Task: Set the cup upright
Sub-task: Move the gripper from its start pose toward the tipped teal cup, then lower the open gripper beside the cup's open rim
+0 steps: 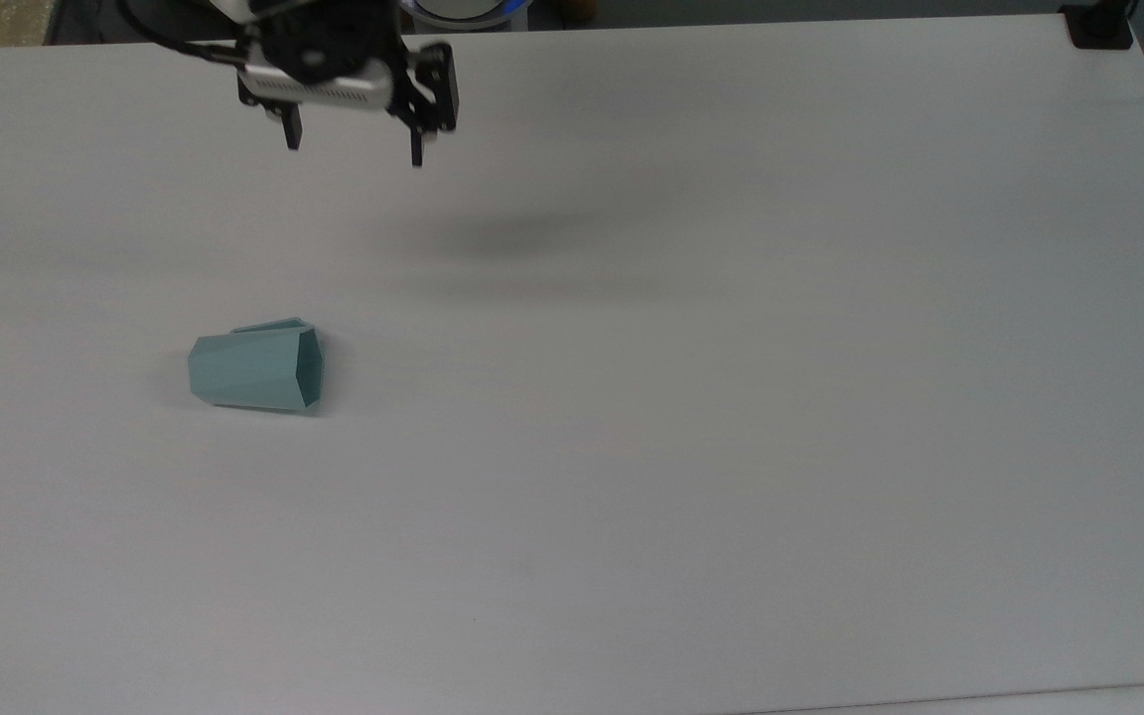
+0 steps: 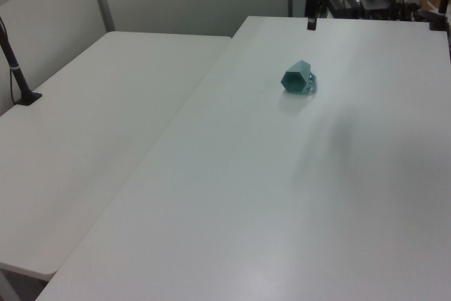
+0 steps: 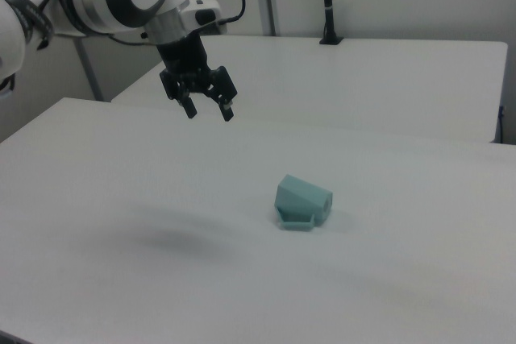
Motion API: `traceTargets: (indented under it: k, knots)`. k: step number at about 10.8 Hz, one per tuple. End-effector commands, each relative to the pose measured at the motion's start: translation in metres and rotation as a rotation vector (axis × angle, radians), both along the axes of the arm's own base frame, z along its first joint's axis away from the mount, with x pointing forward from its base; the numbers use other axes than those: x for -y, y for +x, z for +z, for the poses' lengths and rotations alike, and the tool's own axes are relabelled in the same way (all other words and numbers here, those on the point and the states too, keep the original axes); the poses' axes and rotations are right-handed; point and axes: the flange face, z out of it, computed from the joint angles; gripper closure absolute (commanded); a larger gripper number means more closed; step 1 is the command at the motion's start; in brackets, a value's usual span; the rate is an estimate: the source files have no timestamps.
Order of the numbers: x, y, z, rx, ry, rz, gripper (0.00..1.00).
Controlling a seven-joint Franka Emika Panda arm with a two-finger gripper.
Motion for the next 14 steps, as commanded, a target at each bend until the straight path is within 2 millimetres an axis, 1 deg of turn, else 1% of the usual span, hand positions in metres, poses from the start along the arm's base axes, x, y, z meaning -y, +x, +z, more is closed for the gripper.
traceTargets:
  k: [1,3,5,6,8,10,12,14]
  knots:
    - [-0.034,0.015,-0.01,0.09,-0.174,-0.039,0.0]
    - [-0.059,0.023,-0.045,0.113,-0.341,-0.046,0.0]
    - [-0.08,0.027,-0.073,0.147,-0.467,-0.049,0.0]
    - [-0.091,0.028,-0.085,0.156,-0.519,-0.021,0.0]
    - [-0.106,0.032,-0.112,0.156,-0.622,0.044,0.0]
    - [-0.114,0.039,-0.143,0.158,-0.737,0.117,0.0]
    - [-0.124,0.042,-0.166,0.153,-0.801,0.176,0.0]
    - [-0.122,0.044,-0.195,0.116,-0.829,0.188,0.0]
